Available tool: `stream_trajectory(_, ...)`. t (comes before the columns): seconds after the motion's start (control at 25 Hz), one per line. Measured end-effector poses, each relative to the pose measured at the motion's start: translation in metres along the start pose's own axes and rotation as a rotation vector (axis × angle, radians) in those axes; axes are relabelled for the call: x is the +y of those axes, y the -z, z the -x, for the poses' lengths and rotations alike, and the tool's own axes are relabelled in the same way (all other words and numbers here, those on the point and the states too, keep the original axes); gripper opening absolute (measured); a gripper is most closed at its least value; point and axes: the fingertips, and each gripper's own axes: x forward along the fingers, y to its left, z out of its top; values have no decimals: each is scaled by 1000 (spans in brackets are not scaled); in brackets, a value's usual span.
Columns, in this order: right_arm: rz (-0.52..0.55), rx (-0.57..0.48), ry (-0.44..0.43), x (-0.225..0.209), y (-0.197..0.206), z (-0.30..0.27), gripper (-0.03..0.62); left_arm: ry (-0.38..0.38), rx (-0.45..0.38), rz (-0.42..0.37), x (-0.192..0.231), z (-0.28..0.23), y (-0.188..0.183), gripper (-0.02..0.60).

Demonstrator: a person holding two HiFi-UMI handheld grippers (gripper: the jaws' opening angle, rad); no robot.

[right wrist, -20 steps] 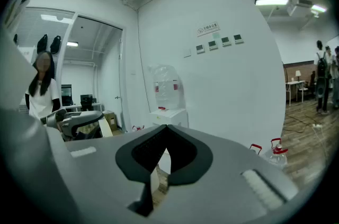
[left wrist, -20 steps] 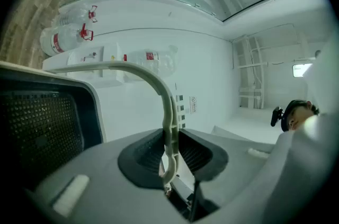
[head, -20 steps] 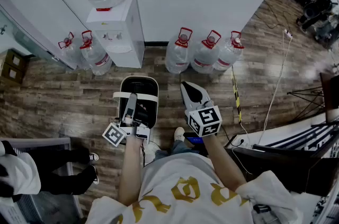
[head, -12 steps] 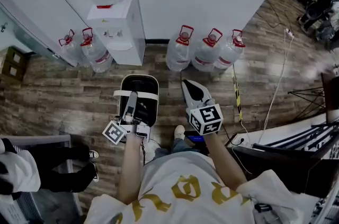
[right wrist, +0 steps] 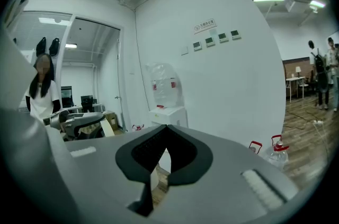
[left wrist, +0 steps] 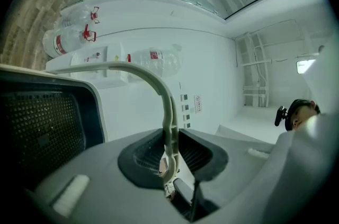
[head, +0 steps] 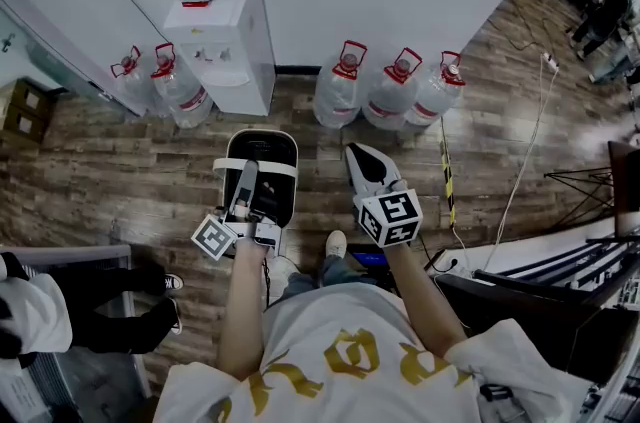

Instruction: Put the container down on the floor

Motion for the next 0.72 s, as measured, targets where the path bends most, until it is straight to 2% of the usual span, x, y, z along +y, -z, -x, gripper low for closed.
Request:
stream_trajectory(0.52,4,11,-57,-44,5,-19,25,-2,-79,-29,18,-38,2,78)
stream_trajectory(0.72,-11,14,-55,-58,3,-34,25,9,-80,-27,21,-62,-2,78)
